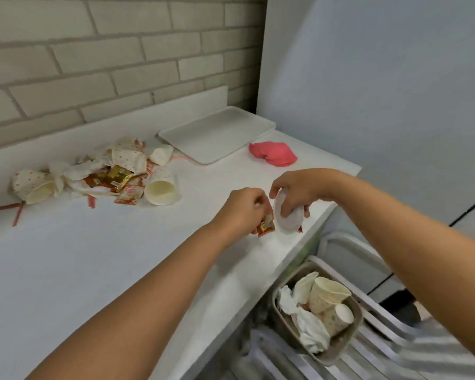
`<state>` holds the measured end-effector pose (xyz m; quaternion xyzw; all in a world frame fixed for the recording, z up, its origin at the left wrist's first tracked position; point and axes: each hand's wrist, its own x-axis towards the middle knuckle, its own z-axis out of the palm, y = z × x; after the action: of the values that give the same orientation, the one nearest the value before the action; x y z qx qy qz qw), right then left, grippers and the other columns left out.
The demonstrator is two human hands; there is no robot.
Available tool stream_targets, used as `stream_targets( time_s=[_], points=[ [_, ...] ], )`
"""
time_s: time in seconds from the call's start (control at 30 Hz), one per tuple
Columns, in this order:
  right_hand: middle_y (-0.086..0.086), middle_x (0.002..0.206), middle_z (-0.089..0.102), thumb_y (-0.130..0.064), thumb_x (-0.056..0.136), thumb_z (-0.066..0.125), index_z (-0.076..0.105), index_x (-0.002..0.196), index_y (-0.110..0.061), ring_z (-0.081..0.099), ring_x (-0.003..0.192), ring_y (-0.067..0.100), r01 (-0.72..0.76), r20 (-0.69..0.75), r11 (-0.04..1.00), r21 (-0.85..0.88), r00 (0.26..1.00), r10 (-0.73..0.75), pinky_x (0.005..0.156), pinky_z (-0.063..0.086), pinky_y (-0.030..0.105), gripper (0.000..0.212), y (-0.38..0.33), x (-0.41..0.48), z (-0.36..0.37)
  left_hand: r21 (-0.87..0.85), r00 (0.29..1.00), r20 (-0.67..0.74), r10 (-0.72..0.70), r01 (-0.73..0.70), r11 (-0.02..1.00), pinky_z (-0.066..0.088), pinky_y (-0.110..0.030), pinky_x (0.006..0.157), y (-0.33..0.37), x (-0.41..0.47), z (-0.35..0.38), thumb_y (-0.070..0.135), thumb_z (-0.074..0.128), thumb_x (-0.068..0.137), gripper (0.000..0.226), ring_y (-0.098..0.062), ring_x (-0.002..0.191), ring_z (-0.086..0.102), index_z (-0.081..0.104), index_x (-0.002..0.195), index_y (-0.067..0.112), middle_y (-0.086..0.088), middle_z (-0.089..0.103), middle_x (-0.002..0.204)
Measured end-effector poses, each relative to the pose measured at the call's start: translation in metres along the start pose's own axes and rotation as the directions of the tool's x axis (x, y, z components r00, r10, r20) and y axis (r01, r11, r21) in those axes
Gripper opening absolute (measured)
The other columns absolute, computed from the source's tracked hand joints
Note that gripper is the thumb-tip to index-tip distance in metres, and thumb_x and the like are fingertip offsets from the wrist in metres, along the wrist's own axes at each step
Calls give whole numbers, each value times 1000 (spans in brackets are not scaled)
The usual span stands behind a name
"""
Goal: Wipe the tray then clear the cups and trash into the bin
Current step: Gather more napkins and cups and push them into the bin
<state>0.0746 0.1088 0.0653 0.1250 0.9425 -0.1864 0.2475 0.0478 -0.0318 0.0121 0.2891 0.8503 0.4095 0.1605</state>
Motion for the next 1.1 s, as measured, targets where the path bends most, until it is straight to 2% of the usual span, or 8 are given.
stream_targets(
  time_s=[0.13,0.2,0.33,0.43,0.67,0.8,0.97,1.1],
  points=[
    [8,119,53,-11,81,67,46,131,-16,66,81,27,-51,3,999,14,999,51,48,45,19,54,68,-13,23,104,988,153,-11,-5,995,41,-17,45,23,2,72,8,40,94,27,-12,50,51,65,94,0,-11,63,83],
    [7,122,49,-11,84,65,43,134,-16,65,77,24,-94,28,995,21,995,93,48,44,19,55,96,-13,43,161,972,232,-46,8,987,46,-26,57,25,0,108,8,38,94,25,-17,58,54,62,94,1,-14,64,88],
    [15,132,50,-5,88,51,36,140,-11,64,80,27,-145,94,988,49,986,140,58,51,26,55,135,-9,94,248,922,341,-184,100,963,53,-34,65,9,-8,172,3,39,93,23,-27,67,62,61,91,2,-8,59,71],
    [13,133,51,-8,90,49,42,135,-8,55,114,29,-136,43,991,-17,990,136,80,45,30,45,156,-5,130,330,894,332,-300,187,925,53,-37,75,-16,-11,205,2,44,91,21,-31,82,66,63,100,-1,-15,66,87],
    [9,129,54,-12,91,49,45,131,-14,51,117,26,-99,-12,991,89,995,101,92,41,30,40,188,17,201,408,824,324,-465,321,855,47,-35,83,-64,-12,240,14,43,97,29,-34,107,58,56,115,-4,-21,59,116],
    [10,126,57,-10,89,52,50,127,-12,53,116,25,-94,-26,989,117,995,98,90,41,29,37,193,27,229,373,732,375,-569,442,815,49,-29,64,-80,-15,247,25,41,99,43,-24,68,60,37,138,5,-16,53,128],
    [9,121,59,-9,87,55,54,121,-12,54,113,26,-96,-5,985,145,995,98,92,44,32,34,195,38,252,298,768,334,-547,464,834,51,-34,90,-83,-11,237,15,37,99,40,-34,108,60,43,138,9,-17,49,136],
    [10,122,58,-12,89,52,51,125,-12,54,115,28,-52,16,990,133,999,51,91,44,33,36,185,46,264,211,803,259,-537,496,842,51,-35,87,-85,-13,226,13,37,97,38,-35,105,61,50,132,12,-20,58,122]
  ],
)
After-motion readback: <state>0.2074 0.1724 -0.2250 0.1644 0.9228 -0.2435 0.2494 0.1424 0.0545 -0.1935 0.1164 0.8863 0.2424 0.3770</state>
